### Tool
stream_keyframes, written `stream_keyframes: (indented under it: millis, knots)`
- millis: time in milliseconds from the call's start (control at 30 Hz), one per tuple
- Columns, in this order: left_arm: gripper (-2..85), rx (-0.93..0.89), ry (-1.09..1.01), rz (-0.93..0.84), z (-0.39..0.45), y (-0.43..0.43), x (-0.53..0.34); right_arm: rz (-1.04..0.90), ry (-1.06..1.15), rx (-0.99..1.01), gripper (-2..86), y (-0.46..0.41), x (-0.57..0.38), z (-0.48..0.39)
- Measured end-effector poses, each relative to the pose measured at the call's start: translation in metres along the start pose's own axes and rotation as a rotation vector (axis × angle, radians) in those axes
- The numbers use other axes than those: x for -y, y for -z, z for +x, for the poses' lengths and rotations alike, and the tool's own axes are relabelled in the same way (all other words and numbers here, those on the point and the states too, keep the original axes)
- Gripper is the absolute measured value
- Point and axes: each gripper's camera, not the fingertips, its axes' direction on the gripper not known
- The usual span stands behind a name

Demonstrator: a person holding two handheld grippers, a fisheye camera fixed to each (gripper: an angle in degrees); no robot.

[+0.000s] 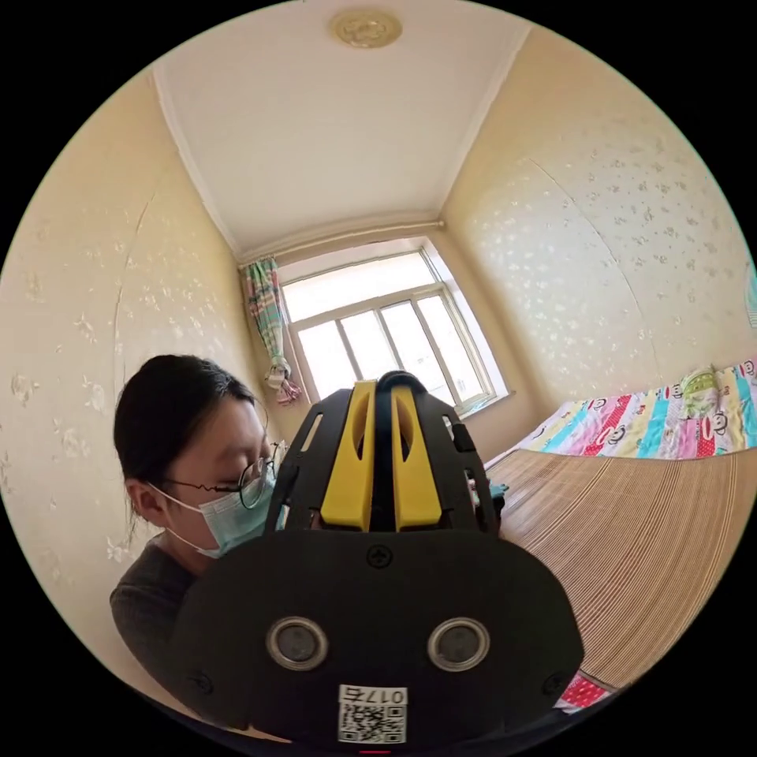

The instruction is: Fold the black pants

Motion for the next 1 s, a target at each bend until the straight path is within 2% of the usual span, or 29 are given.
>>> stream_keyframes:
  millis: [200,267,367,500,600,667,800,833,900,1000]
  knots:
    - [3.1,0.17,0.186,-0.132,-0.123,-0.044,-0.017,-0.013,-0.233,-0.081,1.5,-0.033,0.012,0.108]
    - [3.1,0.348,0.136,-0.26,-0.176,-0.071,-0.023,-0.035,-0.271,-0.239,1.5,-0.054,0.019,0.166]
    - [3.2,0.47,0.179,-0.361,-0.234,-0.091,-0.038,-0.089,-0.222,-0.441,1.4,-0.096,0.03,0.229]
    - [3.3,0.543,0.311,-0.514,-0.3,-0.09,-0.097,-0.166,-0.31,-0.496,1.4,-0.121,0.013,0.302]
    - [3.8,0.605,0.4,-0.65,-0.339,-0.07,-0.179,-0.263,-0.37,-0.527,1.4,-0.132,-0.048,0.34]
    - [4.2,0.599,0.5,-0.734,-0.357,-0.047,-0.255,-0.392,-0.4,-0.619,1.5,-0.14,-0.114,0.354]
    - [4.8,0.623,0.568,-0.875,-0.355,-0.013,-0.358,-0.516,-0.509,-0.675,1.6,-0.129,-0.231,0.362]
    - [5.3,0.686,0.553,-0.913,-0.351,-0.001,-0.382,-0.536,-0.571,-0.685,1.7,-0.119,-0.267,0.361]
    - [6.6,0.748,0.486,-0.909,-0.344,0.02,-0.399,-0.522,-0.655,-0.696,1.8,-0.096,-0.312,0.353]
    - [9.4,0.721,0.541,-0.741,-0.358,0.057,-0.385,-0.389,-0.753,-0.622,2.2,-0.044,-0.346,0.328]
